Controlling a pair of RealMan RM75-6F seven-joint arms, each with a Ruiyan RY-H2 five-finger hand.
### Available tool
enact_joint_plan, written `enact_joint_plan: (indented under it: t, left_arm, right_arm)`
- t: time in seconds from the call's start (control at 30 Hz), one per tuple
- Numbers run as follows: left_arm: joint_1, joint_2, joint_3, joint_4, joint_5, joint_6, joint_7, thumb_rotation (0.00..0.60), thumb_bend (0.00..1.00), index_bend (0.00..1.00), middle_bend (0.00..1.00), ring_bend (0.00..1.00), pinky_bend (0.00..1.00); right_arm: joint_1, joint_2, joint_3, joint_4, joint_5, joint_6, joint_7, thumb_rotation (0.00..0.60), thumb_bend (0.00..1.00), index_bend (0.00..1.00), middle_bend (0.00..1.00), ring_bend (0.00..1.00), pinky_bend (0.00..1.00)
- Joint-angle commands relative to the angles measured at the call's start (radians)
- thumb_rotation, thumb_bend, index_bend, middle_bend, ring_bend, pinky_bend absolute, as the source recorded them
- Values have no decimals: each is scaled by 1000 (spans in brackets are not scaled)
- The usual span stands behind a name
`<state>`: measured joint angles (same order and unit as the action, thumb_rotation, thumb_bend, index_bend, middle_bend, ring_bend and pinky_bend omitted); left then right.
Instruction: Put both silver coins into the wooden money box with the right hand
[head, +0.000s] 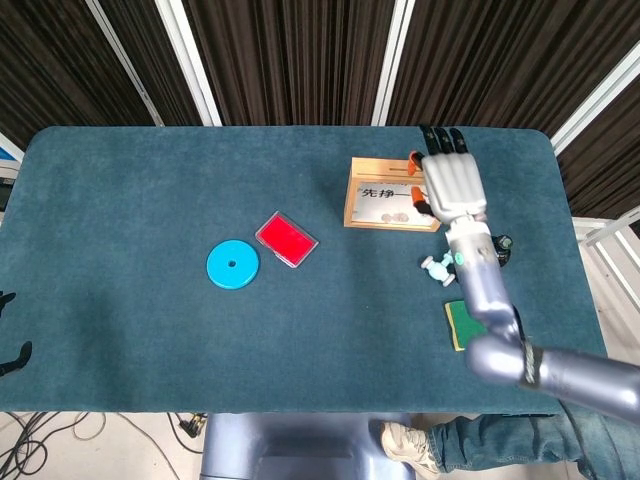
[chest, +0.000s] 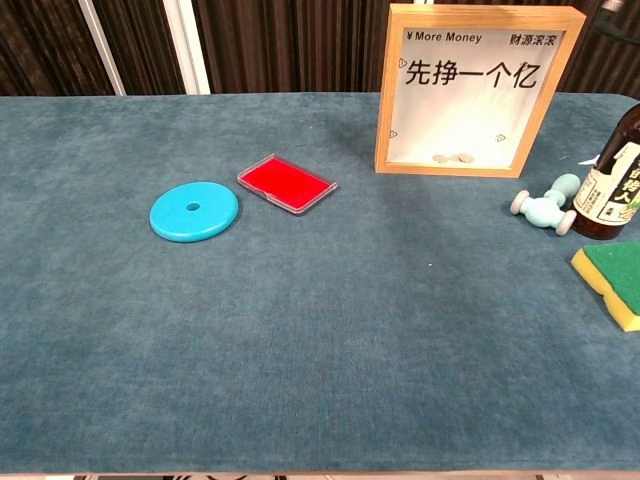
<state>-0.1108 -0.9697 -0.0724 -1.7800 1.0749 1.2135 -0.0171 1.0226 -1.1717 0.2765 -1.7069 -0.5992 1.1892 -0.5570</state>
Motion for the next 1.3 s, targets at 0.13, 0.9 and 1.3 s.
enact_joint_plan:
  t: [0.13,0.9,1.3]
  left_arm:
    - [1,-2,1,3,11,9,4,600,397,99,0,0,0]
    - [22,-30,19,56,162,115,30,600,397,94,0,0,0]
    - [26,-55,19,129,257,184,36,600,397,93,0,0,0]
  right_arm:
    - [-270,59,-167,-263,-316,258,138,600,513,387,22,0,0]
    - [-762,-165,-430,113,-716,627,229,600,513,186,22,0,0]
    - [-818,-152,-392,167,-757,601,304,600,510,187,22,0,0]
